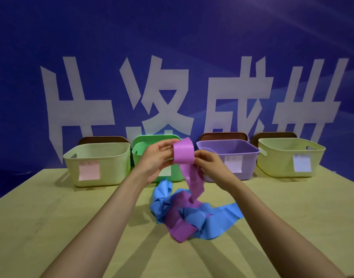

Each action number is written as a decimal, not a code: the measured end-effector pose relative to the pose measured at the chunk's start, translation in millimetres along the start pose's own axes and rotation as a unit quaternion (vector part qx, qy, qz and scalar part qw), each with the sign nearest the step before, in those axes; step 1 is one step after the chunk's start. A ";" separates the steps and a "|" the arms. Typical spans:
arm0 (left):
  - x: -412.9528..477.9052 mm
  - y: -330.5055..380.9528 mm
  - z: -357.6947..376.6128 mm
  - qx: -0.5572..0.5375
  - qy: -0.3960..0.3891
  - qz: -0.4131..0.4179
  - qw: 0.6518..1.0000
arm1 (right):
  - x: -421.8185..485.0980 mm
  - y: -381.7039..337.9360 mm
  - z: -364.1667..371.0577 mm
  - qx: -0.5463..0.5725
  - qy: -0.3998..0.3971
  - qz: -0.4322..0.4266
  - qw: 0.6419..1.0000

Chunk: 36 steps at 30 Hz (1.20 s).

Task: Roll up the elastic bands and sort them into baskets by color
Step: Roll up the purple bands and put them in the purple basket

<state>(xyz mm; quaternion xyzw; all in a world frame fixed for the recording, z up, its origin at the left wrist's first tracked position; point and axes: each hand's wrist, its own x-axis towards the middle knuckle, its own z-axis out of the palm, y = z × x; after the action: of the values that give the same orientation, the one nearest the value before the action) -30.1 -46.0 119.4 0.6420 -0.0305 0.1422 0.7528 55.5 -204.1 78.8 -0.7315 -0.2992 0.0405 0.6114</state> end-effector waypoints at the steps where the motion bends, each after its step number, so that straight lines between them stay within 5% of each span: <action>1: -2.4 4.0 -0.2 0.037 0.027 0.024 0.999 | -4.4 -7.4 -0.7 -0.005 -0.009 -0.002 1.000; 6: -17.4 17.3 -1.9 0.186 0.087 0.125 0.971 | -43.7 -34.3 -4.0 -0.002 -0.174 0.064 0.983; 11: -46.3 -34.0 -4.5 0.138 0.011 -0.037 0.990 | -85.7 -21.3 -6.7 -0.012 -0.286 0.132 0.949; 14: -64.5 -85.1 -7.6 0.113 0.001 -0.140 0.984 | -91.2 13.6 -1.9 -0.071 -0.216 0.151 0.962; 18: -79.3 -133.3 -14.0 0.052 0.007 -0.243 0.969 | -90.5 54.5 17.5 -0.184 -0.117 0.000 0.976; 21: -76.1 -138.6 -18.4 0.044 -0.005 -0.247 0.968 | -82.1 69.8 27.5 -0.203 -0.077 -0.083 0.972; 24: -66.2 -131.3 -19.5 0.074 -0.025 -0.236 0.969 | -70.4 63.7 29.6 -0.149 -0.065 -0.065 0.985; 30: -55.2 -129.3 -29.4 0.089 -0.052 -0.253 0.962 | -58.5 60.8 22.6 -0.234 -0.189 -0.061 0.952; 36: -51.2 -137.5 -34.6 0.095 -0.078 -0.223 0.967 | -47.8 76.6 28.5 -0.152 -0.098 -0.027 0.983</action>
<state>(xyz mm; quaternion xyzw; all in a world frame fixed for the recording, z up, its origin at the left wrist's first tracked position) -49.1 -39.8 -30.0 0.7101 0.0684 -0.0770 0.6965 34.0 -208.2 -13.4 -0.7999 -0.3799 0.0497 0.4619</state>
